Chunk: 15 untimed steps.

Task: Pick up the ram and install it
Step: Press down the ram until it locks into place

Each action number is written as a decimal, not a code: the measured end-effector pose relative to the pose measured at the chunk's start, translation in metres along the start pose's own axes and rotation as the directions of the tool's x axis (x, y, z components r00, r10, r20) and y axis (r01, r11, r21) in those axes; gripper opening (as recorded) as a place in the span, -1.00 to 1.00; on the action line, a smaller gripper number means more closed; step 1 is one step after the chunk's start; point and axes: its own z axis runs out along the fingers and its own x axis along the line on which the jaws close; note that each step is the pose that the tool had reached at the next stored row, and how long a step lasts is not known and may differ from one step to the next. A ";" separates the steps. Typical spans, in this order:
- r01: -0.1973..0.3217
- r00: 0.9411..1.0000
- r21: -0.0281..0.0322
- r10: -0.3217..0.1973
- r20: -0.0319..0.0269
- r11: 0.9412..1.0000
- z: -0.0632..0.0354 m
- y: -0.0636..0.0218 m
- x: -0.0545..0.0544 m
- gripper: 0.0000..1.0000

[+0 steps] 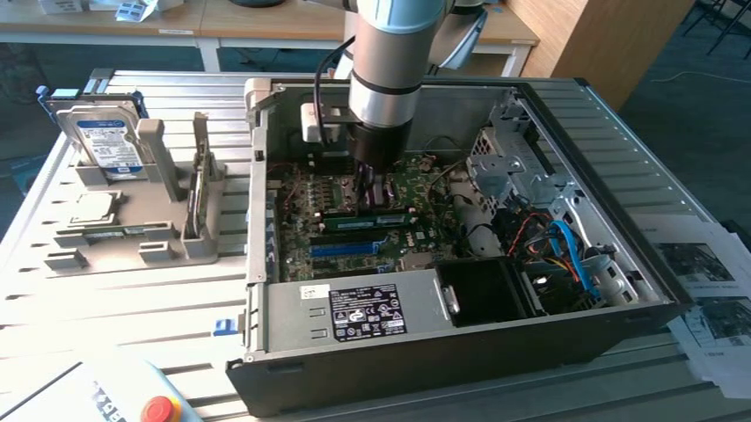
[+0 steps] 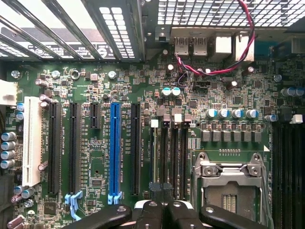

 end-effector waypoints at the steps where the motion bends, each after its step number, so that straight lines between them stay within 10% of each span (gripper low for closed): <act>1: 0.000 1.000 -0.001 0.000 -0.001 1.000 -0.0013 0.0001 0.000 -0.80; 15: 0.000 1.000 -0.001 0.000 -0.001 1.000 -0.0167 0.0002 0.000 -0.80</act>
